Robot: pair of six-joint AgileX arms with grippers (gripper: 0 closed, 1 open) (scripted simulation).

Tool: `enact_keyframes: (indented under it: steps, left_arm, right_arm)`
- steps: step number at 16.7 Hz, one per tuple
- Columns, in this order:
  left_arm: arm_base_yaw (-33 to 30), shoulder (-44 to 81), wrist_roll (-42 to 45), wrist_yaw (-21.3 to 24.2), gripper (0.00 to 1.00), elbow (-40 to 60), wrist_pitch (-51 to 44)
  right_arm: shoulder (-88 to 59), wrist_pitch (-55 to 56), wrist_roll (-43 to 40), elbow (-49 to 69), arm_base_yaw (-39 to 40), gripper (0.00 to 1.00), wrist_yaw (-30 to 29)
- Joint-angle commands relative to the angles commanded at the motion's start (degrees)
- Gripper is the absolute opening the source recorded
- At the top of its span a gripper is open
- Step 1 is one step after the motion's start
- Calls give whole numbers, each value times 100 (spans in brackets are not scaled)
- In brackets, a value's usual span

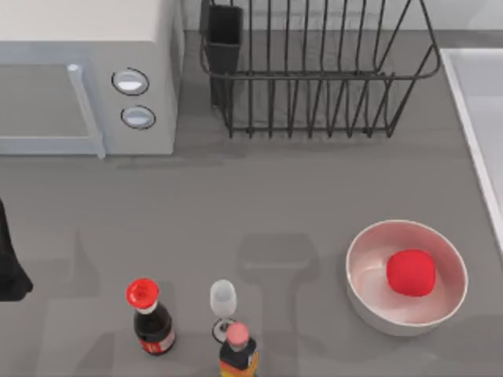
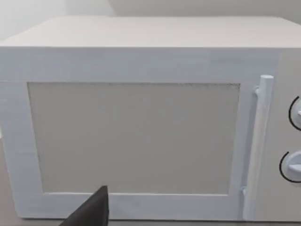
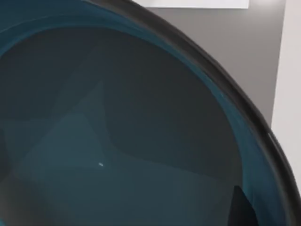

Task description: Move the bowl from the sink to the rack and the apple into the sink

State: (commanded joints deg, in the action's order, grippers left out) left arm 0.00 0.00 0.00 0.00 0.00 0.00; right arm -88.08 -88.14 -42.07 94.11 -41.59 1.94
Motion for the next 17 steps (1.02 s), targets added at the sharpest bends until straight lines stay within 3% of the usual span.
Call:
enact_keyframes:
  steps: [4, 17]
  left_arm:
    - [0, 0, 0, 0, 100, 0, 0]
    - [0, 0, 0, 0, 100, 0, 0]
  right_arm:
    - [-175, 1144, 758, 119, 1313, 0, -697]
    - [-714, 7231, 3714, 180, 7451, 0, -4053]
